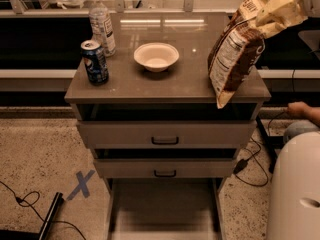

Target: Pick brown chip bag from bottom drawer and place on counter

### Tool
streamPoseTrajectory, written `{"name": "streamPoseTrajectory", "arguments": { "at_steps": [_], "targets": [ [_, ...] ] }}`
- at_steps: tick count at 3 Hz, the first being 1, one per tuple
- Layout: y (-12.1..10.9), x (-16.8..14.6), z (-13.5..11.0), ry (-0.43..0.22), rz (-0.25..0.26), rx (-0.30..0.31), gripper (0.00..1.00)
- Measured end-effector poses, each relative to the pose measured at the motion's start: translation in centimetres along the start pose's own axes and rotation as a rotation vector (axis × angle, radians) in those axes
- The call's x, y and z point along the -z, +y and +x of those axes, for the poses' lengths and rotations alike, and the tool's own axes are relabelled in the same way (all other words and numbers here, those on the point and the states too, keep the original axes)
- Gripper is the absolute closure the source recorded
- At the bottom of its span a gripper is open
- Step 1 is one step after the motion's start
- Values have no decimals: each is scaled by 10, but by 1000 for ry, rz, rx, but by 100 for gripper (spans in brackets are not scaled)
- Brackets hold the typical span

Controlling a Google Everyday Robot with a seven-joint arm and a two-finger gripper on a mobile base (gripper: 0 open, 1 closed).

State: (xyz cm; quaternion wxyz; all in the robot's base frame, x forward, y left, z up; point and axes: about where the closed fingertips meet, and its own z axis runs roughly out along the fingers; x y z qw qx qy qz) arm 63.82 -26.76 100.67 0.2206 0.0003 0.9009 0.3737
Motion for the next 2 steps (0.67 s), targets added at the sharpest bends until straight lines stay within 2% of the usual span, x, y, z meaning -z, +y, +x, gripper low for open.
{"name": "streamPoseTrajectory", "arguments": {
  "at_steps": [1, 2],
  "targets": [
    [5, -4, -10, -23, 47, -36, 100],
    [13, -12, -27, -53, 193, -5, 100]
  ]
}}
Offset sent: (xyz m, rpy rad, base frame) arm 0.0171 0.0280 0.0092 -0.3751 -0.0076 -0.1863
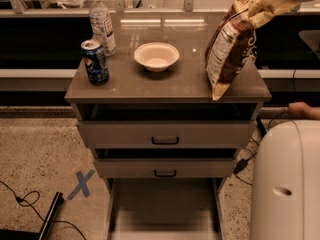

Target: Pick brown chip bag from bottom drawer and place on counter

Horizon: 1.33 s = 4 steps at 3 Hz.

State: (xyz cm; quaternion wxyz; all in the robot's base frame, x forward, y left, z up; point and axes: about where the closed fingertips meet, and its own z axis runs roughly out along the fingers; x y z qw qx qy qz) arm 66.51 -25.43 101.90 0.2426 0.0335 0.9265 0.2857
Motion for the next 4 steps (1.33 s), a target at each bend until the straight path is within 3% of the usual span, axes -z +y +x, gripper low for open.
{"name": "streamPoseTrajectory", "arguments": {
  "at_steps": [1, 2, 4],
  "targets": [
    [-1, -5, -11, -21, 124, 26, 100],
    [-5, -17, -13, -9, 180, 23, 100],
    [-2, -37, -6, 35, 137, -6, 100]
  ]
}}
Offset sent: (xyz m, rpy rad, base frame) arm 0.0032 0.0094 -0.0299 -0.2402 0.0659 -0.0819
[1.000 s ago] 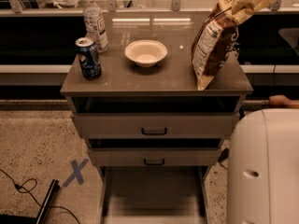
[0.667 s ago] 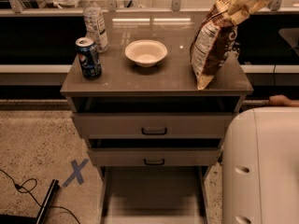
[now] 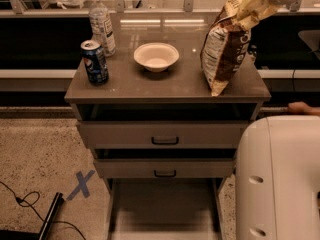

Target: Pick brown chip bag from bottom drawer and place on counter

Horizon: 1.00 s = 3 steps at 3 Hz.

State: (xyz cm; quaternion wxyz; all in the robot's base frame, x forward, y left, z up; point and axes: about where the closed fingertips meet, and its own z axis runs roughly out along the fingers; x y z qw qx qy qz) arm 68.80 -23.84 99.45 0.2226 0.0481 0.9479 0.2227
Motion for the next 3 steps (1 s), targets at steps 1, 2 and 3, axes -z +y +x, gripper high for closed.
{"name": "streamPoseTrajectory", "arguments": {
  "at_steps": [1, 2, 3],
  "targets": [
    [14, -9, 5, 31, -61, 2, 100],
    [26, -20, 7, 55, -93, 13, 100],
    [33, -34, 4, 53, -73, 35, 83]
  ]
}}
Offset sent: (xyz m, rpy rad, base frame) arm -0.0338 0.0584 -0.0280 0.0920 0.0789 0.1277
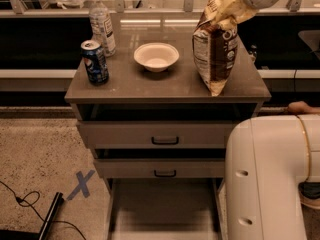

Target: Pick brown chip bag from bottom drawer and place on counter

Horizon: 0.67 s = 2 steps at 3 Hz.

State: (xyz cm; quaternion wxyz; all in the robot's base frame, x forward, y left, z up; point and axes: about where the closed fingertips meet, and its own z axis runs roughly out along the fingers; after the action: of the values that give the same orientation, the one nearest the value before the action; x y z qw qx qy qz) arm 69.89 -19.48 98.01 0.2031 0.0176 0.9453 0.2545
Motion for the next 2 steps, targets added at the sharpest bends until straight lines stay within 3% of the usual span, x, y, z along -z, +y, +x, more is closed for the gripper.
{"name": "streamPoseTrajectory", "arguments": {
  "at_steps": [2],
  "targets": [
    [0, 0, -1, -1, 1, 0, 36]
  ]
}}
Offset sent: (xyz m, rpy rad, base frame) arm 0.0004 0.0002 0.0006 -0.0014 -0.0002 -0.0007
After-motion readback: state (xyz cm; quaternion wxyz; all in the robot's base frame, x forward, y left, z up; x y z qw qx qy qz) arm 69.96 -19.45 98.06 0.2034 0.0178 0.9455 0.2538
